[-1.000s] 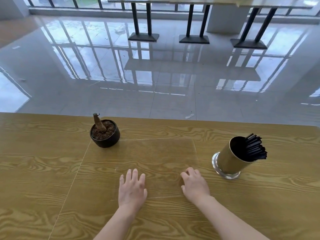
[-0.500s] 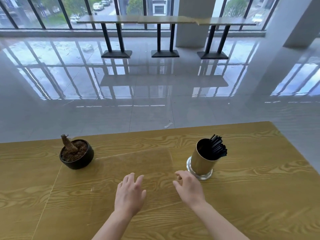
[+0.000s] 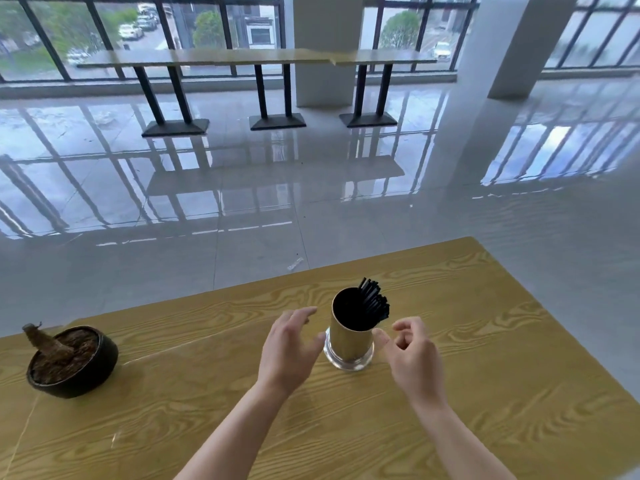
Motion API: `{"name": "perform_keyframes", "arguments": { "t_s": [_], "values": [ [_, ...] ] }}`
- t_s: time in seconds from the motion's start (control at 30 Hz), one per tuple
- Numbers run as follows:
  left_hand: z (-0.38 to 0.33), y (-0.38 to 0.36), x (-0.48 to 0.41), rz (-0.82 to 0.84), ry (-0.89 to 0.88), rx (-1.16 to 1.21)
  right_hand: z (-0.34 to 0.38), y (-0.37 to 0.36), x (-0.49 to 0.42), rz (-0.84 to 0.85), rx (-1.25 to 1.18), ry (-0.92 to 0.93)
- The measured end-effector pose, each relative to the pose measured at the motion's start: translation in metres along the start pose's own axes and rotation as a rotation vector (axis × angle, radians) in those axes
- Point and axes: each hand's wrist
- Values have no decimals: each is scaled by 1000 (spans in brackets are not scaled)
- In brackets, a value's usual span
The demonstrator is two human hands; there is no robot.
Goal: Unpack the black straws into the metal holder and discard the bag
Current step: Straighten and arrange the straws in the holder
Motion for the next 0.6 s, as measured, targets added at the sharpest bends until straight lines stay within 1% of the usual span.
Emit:
{"name": "perform_keyframes", "arguments": {
  "t_s": [0.1,0.17,0.23,0.33,0.47,0.6],
  "values": [
    [-25,-7,-27,4,-43,21,-1,11,-23,78,23,-81],
    [-37,-13,-46,34,-57,3,-2,13,-38,141,48,-100],
    [-44,-20,-66,98,-53,-31,-1,11,-49,207,109,-100],
    [-48,-30,-91,228,25,-28,1,4,-62,286,192,-130],
    [-42,-45,-107,346,88,-27,2,-4,-76,300,274,-113],
    [-38,-56,-110,345,68,42,0,-13,-90,300,336,-56]
  ]
}}
Point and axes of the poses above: each hand's wrist, its own x-axis away from the middle knuckle, its own y-axis out of the back of the hand, z = x × y, and after that the axes turned 2 degrees about -x, right-handed
